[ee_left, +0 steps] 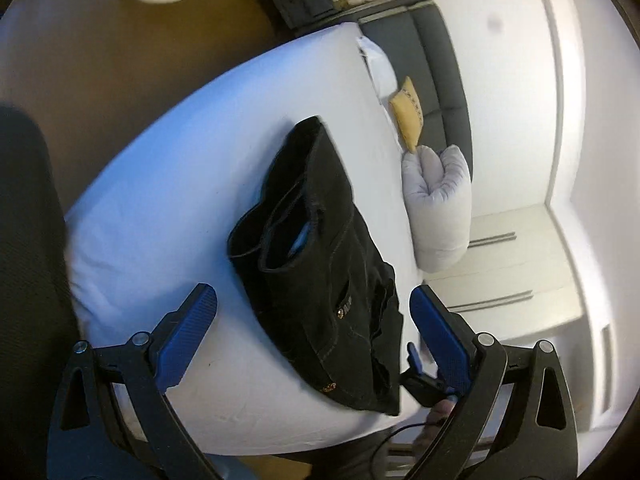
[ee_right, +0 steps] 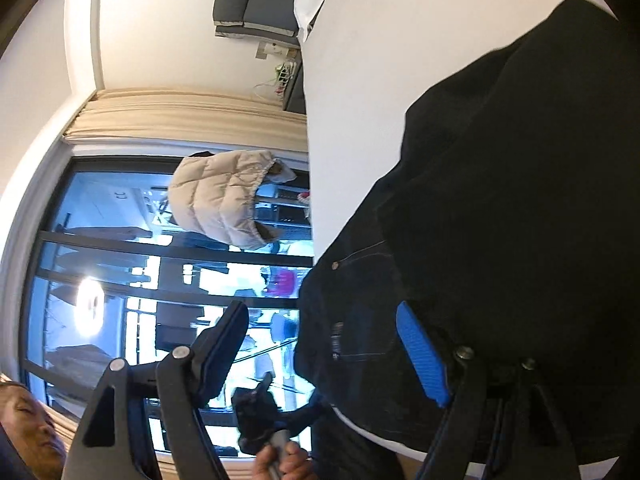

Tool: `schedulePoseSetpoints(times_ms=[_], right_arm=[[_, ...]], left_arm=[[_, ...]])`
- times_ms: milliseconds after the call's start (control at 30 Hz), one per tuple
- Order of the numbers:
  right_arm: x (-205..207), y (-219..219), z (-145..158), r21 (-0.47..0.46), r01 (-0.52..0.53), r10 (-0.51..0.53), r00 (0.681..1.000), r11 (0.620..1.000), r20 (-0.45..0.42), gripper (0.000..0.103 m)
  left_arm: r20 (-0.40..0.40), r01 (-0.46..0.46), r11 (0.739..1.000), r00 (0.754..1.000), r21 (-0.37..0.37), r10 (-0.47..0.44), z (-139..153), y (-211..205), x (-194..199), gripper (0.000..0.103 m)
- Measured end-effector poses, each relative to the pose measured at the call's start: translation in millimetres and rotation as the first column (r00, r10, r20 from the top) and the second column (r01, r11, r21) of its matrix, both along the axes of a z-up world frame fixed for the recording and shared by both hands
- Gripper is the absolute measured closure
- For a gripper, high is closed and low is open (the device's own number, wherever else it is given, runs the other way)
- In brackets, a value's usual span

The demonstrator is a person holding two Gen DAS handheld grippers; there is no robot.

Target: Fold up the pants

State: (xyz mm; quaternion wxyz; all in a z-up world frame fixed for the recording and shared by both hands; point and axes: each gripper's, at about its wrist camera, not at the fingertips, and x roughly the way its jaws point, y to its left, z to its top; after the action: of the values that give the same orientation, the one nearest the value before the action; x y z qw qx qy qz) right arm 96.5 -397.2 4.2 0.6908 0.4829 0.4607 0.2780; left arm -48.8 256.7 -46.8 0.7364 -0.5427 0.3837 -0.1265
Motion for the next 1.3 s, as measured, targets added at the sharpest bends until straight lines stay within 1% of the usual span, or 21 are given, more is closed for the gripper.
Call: schedulePoseSetpoints(times_ms=[100, 167, 233, 267, 333, 367, 400, 467, 567, 667, 700, 733, 767, 800, 833, 867, 967, 1033, 1133, 1200, 1300], right_arm=[[2, 10, -2, 0.011, -0.009, 0.009, 1.0, 1.0, -0.014, 0.023], [2, 15, -5, 0.012, -0.021, 0.022, 1.0, 1.0, -0.022, 0.023], [5, 20, -6, 0.011, -0.041, 0.041, 0.999, 0.999, -0.025, 0.023], [9, 24, -6, 0.004, -0.05, 0.05, 0.998, 0.999, -0.029, 0.023], [16, 28, -5, -0.009, -0.064, 0.064, 0.997, 0.998, -0.035, 0.023], [19, 28, -4, -0.016, -0.072, 0.071, 0.997, 0.997, -0.038, 0.023], [24, 30, -2, -0.029, -0.083, 0.082, 0.996, 0.996, -0.04, 0.023], [34, 35, 2, -0.064, -0.112, 0.109, 0.993, 0.992, -0.048, 0.023], [50, 41, 9, -0.089, -0.133, 0.13, 0.991, 0.987, -0.038, 0.023], [63, 47, 4, -0.105, -0.148, 0.144, 0.988, 0.983, -0.047, 0.023], [66, 49, -1, -0.114, -0.156, 0.15, 0.987, 0.981, -0.064, 0.023], [69, 52, -9, -0.129, -0.173, 0.161, 0.982, 0.977, -0.093, 0.023], [71, 57, -23, -0.162, -0.195, 0.172, 0.974, 0.967, -0.145, 0.023], [71, 60, -36, -0.194, -0.212, 0.176, 0.966, 0.958, -0.188, 0.026], [70, 62, -46, -0.215, -0.221, 0.176, 0.962, 0.951, -0.209, 0.029], [68, 61, -49, -0.212, -0.2, 0.163, 0.97, 0.957, -0.18, 0.03], [65, 61, -46, -0.208, -0.182, 0.152, 0.977, 0.961, -0.152, 0.028], [63, 63, -45, -0.218, -0.189, 0.161, 0.977, 0.958, -0.141, 0.028], [66, 60, -33, -0.205, -0.186, 0.153, 0.974, 0.961, -0.167, 0.026], [69, 57, -17, -0.186, -0.155, 0.138, 0.985, 0.97, -0.104, 0.025], [79, 52, -12, -0.17, -0.137, 0.124, 0.989, 0.976, -0.084, 0.019]], left_arm=[[0.014, -0.019, 0.998, 1.0, -0.054, 0.02, -9, -5, 1, 0.006], [0.018, -0.025, 0.997, 0.999, -0.072, 0.027, -15, -7, 6, 0.006], [0.025, -0.03, 0.996, 0.999, -0.084, 0.032, -13, -10, 16, 0.006], [0.028, -0.03, 0.996, 0.999, -0.086, 0.032, -13, -11, 21, 0.008], [0.02, -0.039, 0.993, 0.999, -0.108, 0.041, -15, -13, 29, 0.02], [0.008, -0.04, 0.992, 0.999, -0.122, 0.041, -16, -13, 32, 0.029], [-0.002, -0.039, 0.991, 0.999, -0.125, 0.039, -17, -14, 35, 0.034], [-0.006, -0.029, 0.992, 1.0, -0.121, 0.028, -15, -17, 39, 0.039], [-0.006, -0.003, 0.994, 1.0, -0.11, 0.002, -12, -25, 44, 0.049], [-0.011, 0.015, 0.994, 1.0, -0.113, -0.017, -13, -34, 48, 0.05], [-0.009, 0.019, 0.994, 1.0, -0.111, -0.021, -13, -37, 50, 0.053], [-0.009, 0.024, 0.994, 1.0, -0.104, -0.025, -12, -38, 51, 0.055], [-0.008, 0.029, 0.994, 1.0, -0.103, -0.03, -13, -39, 53, 0.059], [-0.008, 0.029, 0.994, 1.0, -0.104, -0.03, -13, -40, 55, 0.066], [-0.012, 0.032, 0.994, 0.999, -0.1, -0.033, -13, -41, 56, 0.07], [-0.016, 0.036, 0.995, 0.999, -0.094, -0.038, -13, -42, 58, 0.074], [-0.004, 0.047, 0.997, 0.999, -0.056, -0.048, -8, -45, 60, 0.084], [0.005, 0.055, 0.998, 0.998, -0.034, -0.055, -3, -49, 64, 0.085], [0.017, 0.066, 0.998, 0.998, 0.012, -0.066, 8, -54, 69, 0.087], [0.026, 0.076, 0.996, 0.997, 0.045, -0.077, 16, -59, 71, 0.087], [0.039, 0.092, 0.992, 0.995, 0.088, -0.096, 29, -67, 76, 0.087]])
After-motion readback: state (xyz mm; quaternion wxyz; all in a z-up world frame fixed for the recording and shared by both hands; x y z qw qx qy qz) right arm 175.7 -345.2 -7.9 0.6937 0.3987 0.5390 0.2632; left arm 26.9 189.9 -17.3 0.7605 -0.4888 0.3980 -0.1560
